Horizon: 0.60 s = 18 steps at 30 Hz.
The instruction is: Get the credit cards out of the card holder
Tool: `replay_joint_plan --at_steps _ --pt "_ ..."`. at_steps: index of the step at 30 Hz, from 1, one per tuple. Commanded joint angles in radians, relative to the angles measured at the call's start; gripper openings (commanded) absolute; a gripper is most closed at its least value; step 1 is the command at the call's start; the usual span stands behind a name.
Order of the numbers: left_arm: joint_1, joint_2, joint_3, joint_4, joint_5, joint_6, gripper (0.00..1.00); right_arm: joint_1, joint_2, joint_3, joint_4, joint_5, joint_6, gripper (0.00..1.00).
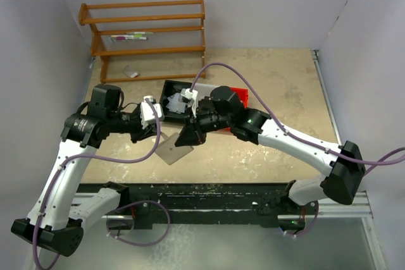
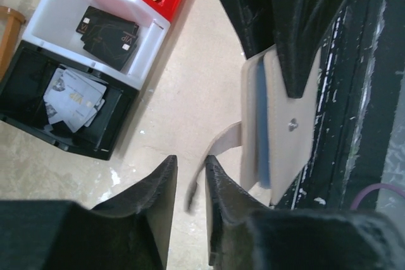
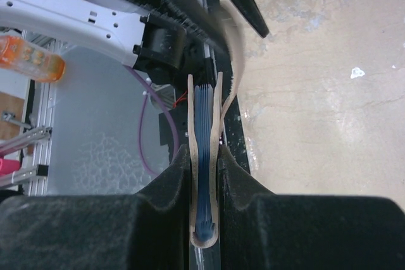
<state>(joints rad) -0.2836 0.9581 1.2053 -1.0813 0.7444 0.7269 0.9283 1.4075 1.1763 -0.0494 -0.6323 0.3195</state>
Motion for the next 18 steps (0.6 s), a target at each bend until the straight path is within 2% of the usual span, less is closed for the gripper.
replay_joint_plan --at_steps 1,5,9,10,11,13,14,15,18 --pt "0.001 -0.012 -0.002 0.061 -0.018 0.013 0.23 -0.004 -0.007 0.057 0.007 -0.079 -0.034 0.00" --pt "0.001 -0.013 -0.001 0.047 -0.001 0.014 0.13 -0.004 -0.007 0.055 0.009 -0.072 -0.036 0.00" --pt "0.001 0.000 0.013 -0.012 0.053 0.036 0.08 -0.003 -0.002 0.060 0.015 -0.063 -0.036 0.00" --pt "0.000 0.007 0.017 -0.024 0.064 0.038 0.03 -0.003 -0.002 0.063 0.017 -0.059 -0.035 0.00" --pt "0.000 0.013 0.023 -0.026 0.066 0.029 0.00 -0.003 0.000 0.064 0.022 -0.055 -0.036 0.04" --pt "0.000 0.024 0.031 -0.018 0.064 0.008 0.00 -0.005 0.004 0.069 0.026 -0.034 -0.035 0.26" --pt "0.001 0.028 0.040 -0.009 0.063 -0.014 0.00 -0.006 0.005 0.069 0.031 -0.022 -0.035 0.41" --pt "0.000 0.033 0.046 0.001 0.062 -0.034 0.00 -0.008 0.003 0.067 0.035 -0.007 -0.034 0.51" --pt "0.001 0.045 0.073 0.032 0.049 -0.086 0.00 -0.023 -0.017 0.052 0.054 0.051 -0.023 0.70"
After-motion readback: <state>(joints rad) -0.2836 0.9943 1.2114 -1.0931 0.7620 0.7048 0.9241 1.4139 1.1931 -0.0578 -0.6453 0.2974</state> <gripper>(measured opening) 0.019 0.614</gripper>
